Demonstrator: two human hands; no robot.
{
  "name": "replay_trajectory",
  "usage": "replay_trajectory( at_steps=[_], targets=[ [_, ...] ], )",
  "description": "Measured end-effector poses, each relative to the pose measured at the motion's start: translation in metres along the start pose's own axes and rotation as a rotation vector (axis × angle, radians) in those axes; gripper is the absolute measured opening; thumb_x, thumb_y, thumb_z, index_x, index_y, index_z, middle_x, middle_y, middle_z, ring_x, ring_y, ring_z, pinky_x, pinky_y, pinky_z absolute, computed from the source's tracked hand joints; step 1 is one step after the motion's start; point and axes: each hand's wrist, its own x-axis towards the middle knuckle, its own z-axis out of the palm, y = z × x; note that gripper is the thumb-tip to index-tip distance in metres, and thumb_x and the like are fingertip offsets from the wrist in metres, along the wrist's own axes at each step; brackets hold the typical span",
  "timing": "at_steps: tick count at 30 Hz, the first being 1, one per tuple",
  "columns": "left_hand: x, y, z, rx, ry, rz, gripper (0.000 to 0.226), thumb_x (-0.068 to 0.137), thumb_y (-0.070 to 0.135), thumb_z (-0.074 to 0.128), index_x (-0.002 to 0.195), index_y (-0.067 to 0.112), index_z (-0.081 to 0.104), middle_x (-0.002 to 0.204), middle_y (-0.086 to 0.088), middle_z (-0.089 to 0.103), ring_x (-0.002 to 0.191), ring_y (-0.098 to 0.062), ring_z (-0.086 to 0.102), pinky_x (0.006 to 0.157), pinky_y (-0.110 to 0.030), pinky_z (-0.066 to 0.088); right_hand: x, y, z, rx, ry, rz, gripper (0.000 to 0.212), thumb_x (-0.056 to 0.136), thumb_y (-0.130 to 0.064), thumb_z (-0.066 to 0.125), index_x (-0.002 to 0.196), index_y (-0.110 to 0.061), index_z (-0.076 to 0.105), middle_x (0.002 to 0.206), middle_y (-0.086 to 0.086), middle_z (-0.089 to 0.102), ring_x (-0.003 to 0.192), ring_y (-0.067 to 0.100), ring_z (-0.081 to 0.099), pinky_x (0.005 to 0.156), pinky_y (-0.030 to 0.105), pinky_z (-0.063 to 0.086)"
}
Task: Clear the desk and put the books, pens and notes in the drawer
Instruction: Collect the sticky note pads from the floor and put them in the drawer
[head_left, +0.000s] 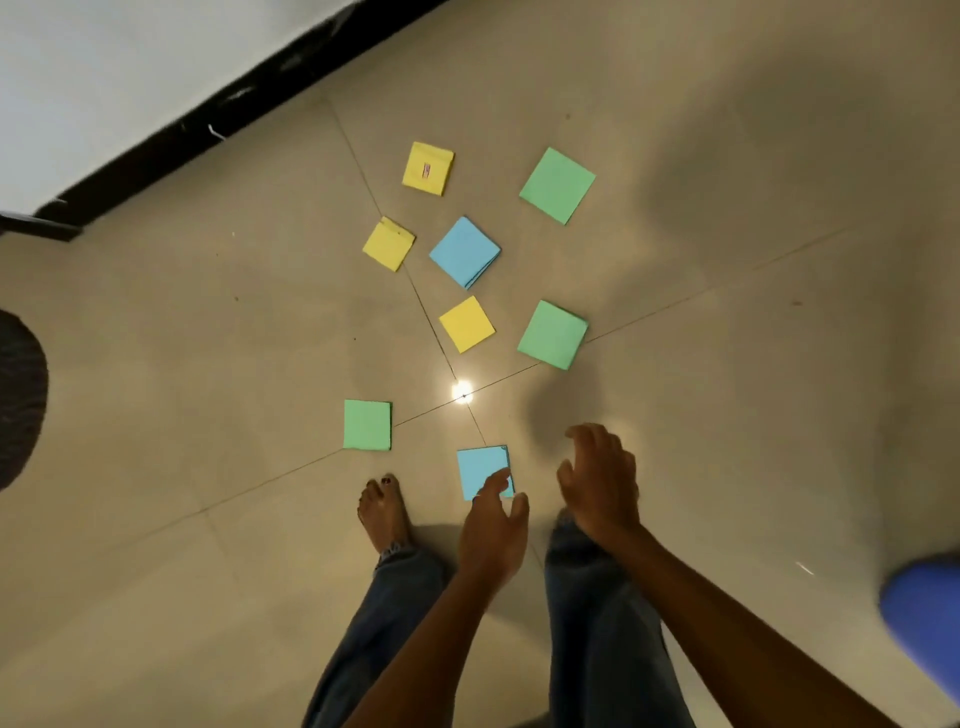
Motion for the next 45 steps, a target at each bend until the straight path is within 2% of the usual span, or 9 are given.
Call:
replay_trajectory(
  at_steps=[13,21,25,29,31,35,39,42,45],
  targets=[
    [0.154,-0.068,0.024,0.209,-0.039,0.183,0.046,0.098,0.029,0.043,0.143,0.024,0.034,0.145,0.001,0.042,0.126,-0.015,0.044,0.099,-0.024,0.035,0.172,0.022,0.063,-0.063,0.198,-0.003,0.040,0.089,-0.017,0.056,0.126,-0.005,0.048,0.126,0.016,0.049,0.116,0.032,0.045,0.091,0.043,0.037],
    [0.206,-0.068,0.017,0.227,0.015,0.265,0.046,0.096,0.025,0.046,0.141,0.021,0.038,0.142,0.000,0.045,0.128,-0.015,0.042,0.101,-0.024,0.033,0.230,0.017,0.086,-0.277,0.097,0.037,0.083,0.077,-0.030,0.073,0.140,-0.006,0.024,0.140,0.017,0.032,0.126,0.035,0.033,0.100,0.047,0.034],
    [0.216,-0.067,0.012,0.223,0.021,0.295,0.045,0.095,0.024,0.047,0.139,0.021,0.040,0.139,0.000,0.047,0.126,-0.015,0.044,0.100,-0.026,0.035,0.229,0.015,0.093,-0.270,0.192,0.091,0.068,0.077,-0.023,0.074,0.131,-0.007,0.036,0.127,0.017,0.041,0.115,0.033,0.040,0.087,0.045,0.039],
    [0.223,-0.067,0.006,0.171,0.013,0.294,0.045,0.094,0.024,0.050,0.138,0.022,0.042,0.137,-0.001,0.048,0.123,-0.016,0.046,0.101,-0.029,0.038,0.221,0.012,0.099,-0.081,0.201,0.084,0.040,0.084,-0.017,0.066,0.118,-0.002,0.053,0.121,0.017,0.043,0.112,0.034,0.042,0.089,0.042,0.040],
    [0.226,-0.065,0.004,0.064,0.000,0.218,0.045,0.093,0.026,0.054,0.136,0.022,0.043,0.136,0.000,0.050,0.120,-0.017,0.049,0.098,-0.029,0.040,0.211,0.007,0.102,0.146,0.202,0.109,0.034,0.086,-0.014,0.063,0.116,0.000,0.056,0.118,0.018,0.048,0.109,0.032,0.048,0.087,0.035,0.042],
    [0.227,-0.047,-0.008,-0.431,-0.040,-0.025,0.054,0.090,0.038,0.059,0.137,0.019,0.041,0.134,0.001,0.050,0.115,-0.014,0.051,0.086,-0.019,0.041,0.185,-0.009,0.108,0.657,0.089,0.225,0.026,0.083,-0.012,0.066,0.106,-0.001,0.060,0.103,0.014,0.063,0.085,0.022,0.058,0.063,0.026,0.046],
    [0.232,-0.036,-0.024,-0.904,-0.161,-0.169,0.049,0.089,0.039,0.060,0.132,0.018,0.050,0.121,0.001,0.061,0.107,-0.014,0.058,0.088,-0.031,0.046,0.158,-0.034,0.113,1.051,-0.145,0.315,0.023,0.083,-0.007,0.066,0.105,-0.007,0.059,0.098,0.011,0.066,0.079,0.017,0.064,0.060,0.022,0.056],
    [0.239,-0.035,-0.035,-1.110,-0.152,-0.148,0.034,0.091,0.021,0.060,0.123,0.014,0.057,0.113,-0.007,0.067,0.094,-0.021,0.065,0.074,-0.033,0.057,0.155,-0.055,0.116,1.071,-0.306,0.263,0.019,0.085,-0.009,0.064,0.103,-0.008,0.059,0.093,0.008,0.065,0.079,0.017,0.065,0.060,0.021,0.057],
    [0.248,-0.040,-0.047,-1.162,-0.022,-0.138,0.022,0.092,0.014,0.058,0.114,0.013,0.059,0.101,-0.007,0.067,0.085,-0.022,0.064,0.077,-0.036,0.054,0.170,-0.073,0.128,0.871,-0.218,0.184,0.020,0.086,-0.026,0.064,0.096,-0.009,0.061,0.090,0.007,0.065,0.082,0.021,0.064,0.068,0.031,0.055]
  ],
)
